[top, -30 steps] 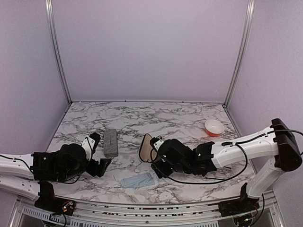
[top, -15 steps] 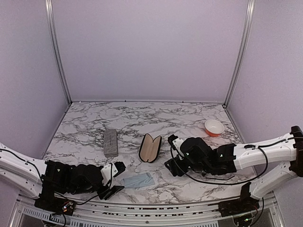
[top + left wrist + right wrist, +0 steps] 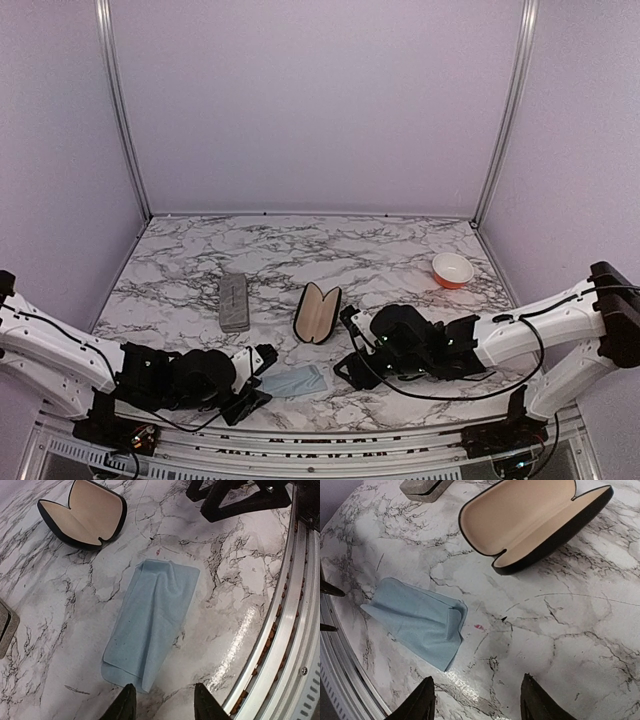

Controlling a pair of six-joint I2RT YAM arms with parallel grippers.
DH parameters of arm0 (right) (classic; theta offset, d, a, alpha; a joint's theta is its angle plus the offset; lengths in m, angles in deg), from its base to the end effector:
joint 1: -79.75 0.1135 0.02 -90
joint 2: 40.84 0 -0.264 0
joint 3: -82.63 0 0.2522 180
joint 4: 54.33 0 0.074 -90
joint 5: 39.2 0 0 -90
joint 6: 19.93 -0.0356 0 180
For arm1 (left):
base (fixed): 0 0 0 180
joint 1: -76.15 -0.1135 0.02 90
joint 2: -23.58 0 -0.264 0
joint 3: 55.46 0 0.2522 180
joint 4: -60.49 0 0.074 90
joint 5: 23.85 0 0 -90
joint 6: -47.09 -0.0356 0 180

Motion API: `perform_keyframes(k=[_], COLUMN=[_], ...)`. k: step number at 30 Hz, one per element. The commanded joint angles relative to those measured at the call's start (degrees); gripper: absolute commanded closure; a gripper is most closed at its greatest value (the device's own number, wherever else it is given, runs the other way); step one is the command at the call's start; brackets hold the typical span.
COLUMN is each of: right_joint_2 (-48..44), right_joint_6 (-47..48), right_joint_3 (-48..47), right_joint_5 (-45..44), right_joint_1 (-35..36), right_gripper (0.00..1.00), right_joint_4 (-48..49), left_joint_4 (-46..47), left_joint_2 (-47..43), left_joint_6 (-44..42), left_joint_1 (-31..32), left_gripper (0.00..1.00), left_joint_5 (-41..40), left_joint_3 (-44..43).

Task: Organize the sunglasses
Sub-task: Adjust the folded cleaning cloth at the center of the board.

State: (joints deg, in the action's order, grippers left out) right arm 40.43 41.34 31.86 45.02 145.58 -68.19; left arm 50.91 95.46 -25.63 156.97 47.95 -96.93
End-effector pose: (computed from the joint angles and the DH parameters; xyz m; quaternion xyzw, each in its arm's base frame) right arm 0.1161 0.2498 0.1699 -0.2743 0.8790 0.2530 0.2969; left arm 0.0489 -0.2332 0.1675 0.4143 0.7960 -0.2213 0.3818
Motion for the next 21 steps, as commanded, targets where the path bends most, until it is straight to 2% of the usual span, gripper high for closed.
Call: perform_keyframes(k=[1,5,14,21], right_joint_2=[1.4,1.17,2.58,3.56], right_joint_6=[-0.19,-0.4,0.38,0.88], right_joint_3=[-3.22,-2.82,-3.84,-4.56], right_joint_5=[0.93,0.35,-0.46,-0.43], right_joint_1=[0.86,1.04,1.05,1.02], right_gripper=[0.44,0.44,0.47,0.48], right_joint_4=[1.7,1.77,2.05,1.69], left_joint_4=[0.55,-2.31,0.07,0.42], left_joint_2=[3.2,5.24,7.84,10.7], left_joint_6=[4.3,6.68,10.76,11.82], left_joint_1=[-4.66,-7.72,-11.42,-13.38], left_gripper=[0.62,0.63,0.74,0.75], left_joint_5=[5.52,5.68,7.92,7.81], left_joint_3=[-2.4,-3.65,-3.05,-3.58])
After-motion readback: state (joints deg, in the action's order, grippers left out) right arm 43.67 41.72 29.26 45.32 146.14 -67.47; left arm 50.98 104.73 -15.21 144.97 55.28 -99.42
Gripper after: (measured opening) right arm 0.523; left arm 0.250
